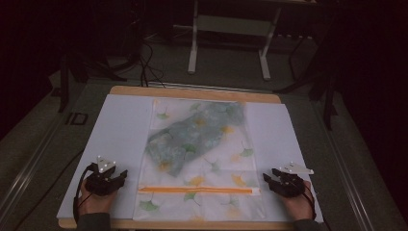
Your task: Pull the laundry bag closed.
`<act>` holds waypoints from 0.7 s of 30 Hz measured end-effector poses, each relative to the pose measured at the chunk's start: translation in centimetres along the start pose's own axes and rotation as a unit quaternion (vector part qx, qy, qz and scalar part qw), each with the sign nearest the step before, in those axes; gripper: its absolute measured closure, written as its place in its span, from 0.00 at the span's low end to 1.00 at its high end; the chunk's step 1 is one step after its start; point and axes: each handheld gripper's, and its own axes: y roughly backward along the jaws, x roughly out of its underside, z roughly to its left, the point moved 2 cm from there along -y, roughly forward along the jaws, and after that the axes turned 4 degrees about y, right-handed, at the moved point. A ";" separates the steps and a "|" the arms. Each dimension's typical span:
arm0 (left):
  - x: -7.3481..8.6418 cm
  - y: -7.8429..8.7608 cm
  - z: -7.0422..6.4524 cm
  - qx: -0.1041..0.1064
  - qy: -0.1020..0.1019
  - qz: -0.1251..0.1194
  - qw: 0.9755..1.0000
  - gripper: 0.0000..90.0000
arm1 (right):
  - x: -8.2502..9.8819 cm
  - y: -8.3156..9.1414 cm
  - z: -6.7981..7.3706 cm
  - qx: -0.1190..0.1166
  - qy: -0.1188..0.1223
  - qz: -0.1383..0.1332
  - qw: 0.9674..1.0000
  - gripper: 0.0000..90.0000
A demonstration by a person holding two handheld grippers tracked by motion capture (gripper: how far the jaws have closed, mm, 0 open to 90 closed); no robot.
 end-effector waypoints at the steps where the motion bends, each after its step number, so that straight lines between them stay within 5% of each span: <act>1: 0.0 0.1 0.0 0.001 -0.002 -0.001 1.000 0.59 | 0.0 0.0 0.0 0.000 -0.001 -0.002 1.000 0.61; 21: -0.2 1.5 -0.4 0.007 0.000 -0.004 1.000 0.58 | -0.8 0.3 0.7 -0.003 0.020 -0.003 1.000 0.63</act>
